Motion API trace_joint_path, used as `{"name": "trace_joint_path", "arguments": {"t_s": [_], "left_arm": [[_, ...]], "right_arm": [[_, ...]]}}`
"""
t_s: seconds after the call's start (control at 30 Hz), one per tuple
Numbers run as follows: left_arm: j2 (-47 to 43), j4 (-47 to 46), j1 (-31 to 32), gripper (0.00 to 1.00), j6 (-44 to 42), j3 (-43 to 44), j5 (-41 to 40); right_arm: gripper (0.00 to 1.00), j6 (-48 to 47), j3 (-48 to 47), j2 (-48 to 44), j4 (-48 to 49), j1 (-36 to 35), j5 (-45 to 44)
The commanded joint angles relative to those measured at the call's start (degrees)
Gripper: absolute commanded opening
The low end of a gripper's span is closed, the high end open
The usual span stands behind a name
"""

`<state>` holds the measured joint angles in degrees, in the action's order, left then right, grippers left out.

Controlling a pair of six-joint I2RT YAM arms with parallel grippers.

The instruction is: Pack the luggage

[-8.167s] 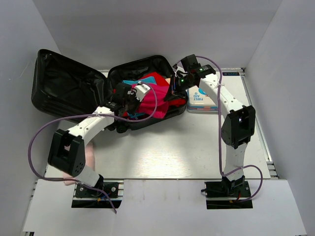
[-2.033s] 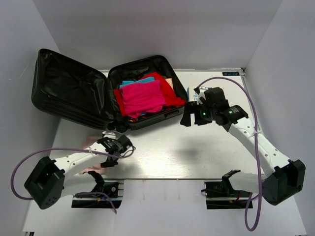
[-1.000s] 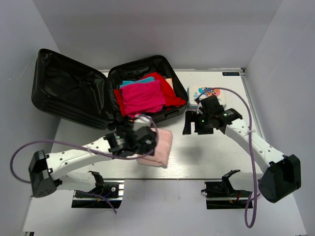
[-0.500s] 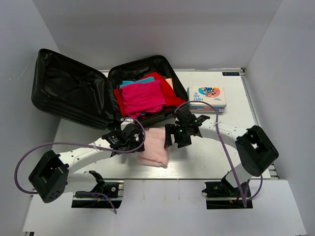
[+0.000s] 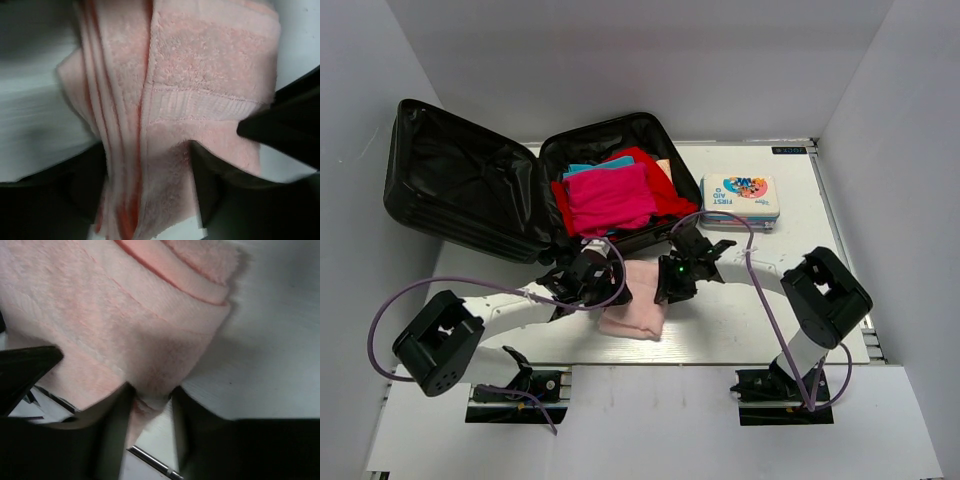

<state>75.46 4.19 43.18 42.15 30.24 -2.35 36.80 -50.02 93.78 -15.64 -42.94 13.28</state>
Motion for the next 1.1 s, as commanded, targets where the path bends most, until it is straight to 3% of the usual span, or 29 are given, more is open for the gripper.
{"name": "trace_joint_path", "arguments": {"t_s": [0.0, 0.03, 0.07, 0.1, 0.13, 0.17, 0.2, 0.3, 0.47, 0.57, 0.7, 0.73, 0.9, 1.07], "left_arm": [[1.5, -6.6, -0.1, 0.67, -1.2, -1.8, 7.7], [1.7, -7.3, -0.1, 0.57, -2.5, -1.9, 8.8], [1.6, -9.2, -0.1, 0.35, -2.8, -1.7, 12.2], [1.6, -10.0, -0.1, 0.27, -4.0, -1.6, 13.8], [0.6, -10.3, 0.2, 0.19, -5.0, -1.2, 14.9], [0.2, -10.3, 0.5, 0.02, -6.6, 0.4, 16.6], [-0.1, -9.8, 0.9, 0.00, -7.4, 1.2, 16.8], [-2.9, -7.7, 3.5, 0.00, -11.7, 5.7, 16.5], [-5.6, -7.5, 6.6, 0.00, -19.2, 14.8, 13.4], [-3.3, -7.3, 6.8, 0.00, -21.5, 20.7, 11.8], [5.8, -7.9, 5.3, 0.00, -24.7, 30.7, 8.3], [8.3, -7.8, 4.0, 0.00, -24.9, 33.5, 8.0], [19.9, -9.4, -2.2, 0.00, -22.5, 42.9, 7.9], [28.0, -10.8, -6.2, 0.00, -20.0, 48.2, 6.1]], "right_arm": [[0.36, 0.6, -0.1, 0.8, 2.7, -0.6, -0.2], [0.22, 0.3, -0.1, 0.7, 2.6, -0.7, -0.1], [0.17, 0.0, -0.8, 0.5, 2.0, -0.6, 0.7], [0.12, -0.8, -1.4, 0.0, 1.7, -0.6, 0.1], [0.02, -2.2, -1.7, -2.6, -0.2, -0.6, -0.9], [0.00, -3.0, -2.9, -3.9, -1.1, -0.5, -2.4], [0.00, -4.5, -3.6, -4.8, -2.5, -0.4, -4.2], [0.00, -9.9, -8.4, -11.1, -10.5, -0.4, -8.3], [0.00, -19.0, -21.5, -13.0, -22.8, 0.0, -18.8], [0.00, -24.0, -30.2, -10.2, -25.9, 1.4, -27.1], [0.00, -29.7, -40.7, -4.0, -25.4, 4.2, -30.4], [0.00, -31.1, -46.9, -0.8, -25.8, 4.9, -31.0], [0.00, -36.3, -70.3, 16.5, -30.9, 12.7, -24.3], [0.00, -39.3, -79.1, 27.4, -31.4, 18.3, -8.8]]}}
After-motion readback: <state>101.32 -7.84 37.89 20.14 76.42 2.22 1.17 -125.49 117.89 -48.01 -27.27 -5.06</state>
